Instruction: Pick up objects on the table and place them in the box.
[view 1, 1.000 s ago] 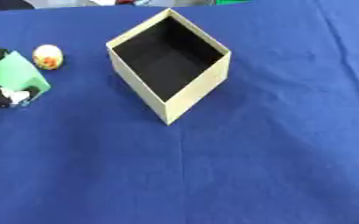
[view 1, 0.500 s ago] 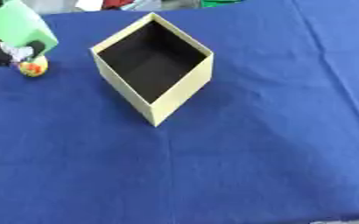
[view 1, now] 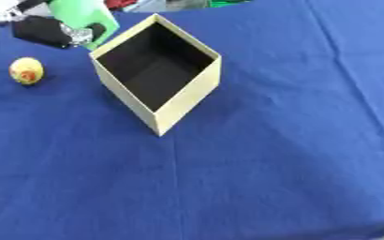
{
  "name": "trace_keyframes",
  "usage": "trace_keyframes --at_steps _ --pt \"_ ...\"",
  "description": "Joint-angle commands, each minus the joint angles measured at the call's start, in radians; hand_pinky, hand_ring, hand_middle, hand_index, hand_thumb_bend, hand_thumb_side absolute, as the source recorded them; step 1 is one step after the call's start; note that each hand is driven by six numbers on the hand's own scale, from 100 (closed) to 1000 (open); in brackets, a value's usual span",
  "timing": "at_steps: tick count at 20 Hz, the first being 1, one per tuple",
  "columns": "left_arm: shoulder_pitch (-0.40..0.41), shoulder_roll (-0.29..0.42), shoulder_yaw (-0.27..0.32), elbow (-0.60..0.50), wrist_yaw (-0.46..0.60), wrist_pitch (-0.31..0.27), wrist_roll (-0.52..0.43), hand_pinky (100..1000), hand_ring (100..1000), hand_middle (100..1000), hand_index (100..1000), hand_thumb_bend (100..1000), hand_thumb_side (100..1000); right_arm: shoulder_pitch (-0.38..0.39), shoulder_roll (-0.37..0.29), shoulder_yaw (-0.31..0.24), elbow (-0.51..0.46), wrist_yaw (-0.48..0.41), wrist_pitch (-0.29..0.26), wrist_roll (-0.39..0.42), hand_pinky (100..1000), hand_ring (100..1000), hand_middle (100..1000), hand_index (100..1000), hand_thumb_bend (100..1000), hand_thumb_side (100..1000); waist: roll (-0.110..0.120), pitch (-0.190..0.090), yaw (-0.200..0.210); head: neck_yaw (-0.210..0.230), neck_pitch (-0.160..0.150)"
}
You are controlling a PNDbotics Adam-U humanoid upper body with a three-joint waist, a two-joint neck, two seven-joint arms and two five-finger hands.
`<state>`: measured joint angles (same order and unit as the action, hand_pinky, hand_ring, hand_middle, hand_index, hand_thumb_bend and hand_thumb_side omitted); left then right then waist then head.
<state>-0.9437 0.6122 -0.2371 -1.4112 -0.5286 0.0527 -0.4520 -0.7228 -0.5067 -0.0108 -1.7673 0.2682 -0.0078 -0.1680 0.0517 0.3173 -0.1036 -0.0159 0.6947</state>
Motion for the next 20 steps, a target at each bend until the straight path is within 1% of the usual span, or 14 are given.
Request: trace_keyframes --at_steps 1,4,5,9,14,17,19,20 --pt "-0.045 -0.029 -0.002 0.044 0.013 -0.051 0.008 673 575 510 669 100 560 -0.022 -0.015 -0.003 -0.01 0.0 0.0 0.003 795 619 607 807 100 795 -0.002 -0.016 -0.002 0.006 -0.011" --pt "-0.066 -0.057 -0.011 0.102 0.033 -0.099 0.015 684 587 512 666 100 601 -0.023 -0.013 -0.002 -0.012 -0.002 0.0 0.004 795 619 606 807 100 795 0.0 -0.014 -0.005 0.008 -0.009" --pt "-0.071 -0.064 -0.013 0.123 0.044 -0.115 0.013 691 592 515 668 100 644 -0.024 -0.013 -0.002 -0.013 -0.002 0.0 0.004 795 619 606 807 100 795 0.001 -0.013 -0.006 0.008 -0.009" --pt "-0.089 -0.087 -0.013 0.196 0.117 -0.168 -0.031 705 614 552 697 110 735 -0.029 -0.01 -0.002 -0.018 -0.001 0.0 0.003 795 619 606 807 100 795 0.008 -0.007 -0.014 0.01 -0.01" --pt "-0.102 -0.1 -0.003 0.233 0.144 -0.213 -0.042 703 614 552 697 123 746 -0.032 -0.008 -0.002 -0.023 -0.002 0.001 0.003 795 618 605 807 100 797 0.012 0.001 -0.02 0.014 -0.017" --pt "-0.102 -0.102 -0.006 0.238 0.132 -0.229 -0.041 707 622 559 708 216 764 -0.031 -0.008 -0.004 -0.023 -0.003 0.003 0.001 795 617 604 808 100 799 0.014 0.002 -0.02 0.011 -0.016" --pt "-0.101 -0.102 -0.012 0.236 0.119 -0.238 -0.055 731 671 618 770 326 802 -0.031 -0.008 -0.004 -0.024 -0.003 0.003 0.0 795 617 604 807 100 800 0.015 0.003 -0.02 0.01 -0.015" --pt "-0.1 -0.102 -0.016 0.234 0.111 -0.243 -0.069 744 699 653 802 366 814 -0.031 -0.008 -0.004 -0.024 -0.003 0.003 0.001 795 617 603 807 100 800 0.016 0.003 -0.019 0.009 -0.015"
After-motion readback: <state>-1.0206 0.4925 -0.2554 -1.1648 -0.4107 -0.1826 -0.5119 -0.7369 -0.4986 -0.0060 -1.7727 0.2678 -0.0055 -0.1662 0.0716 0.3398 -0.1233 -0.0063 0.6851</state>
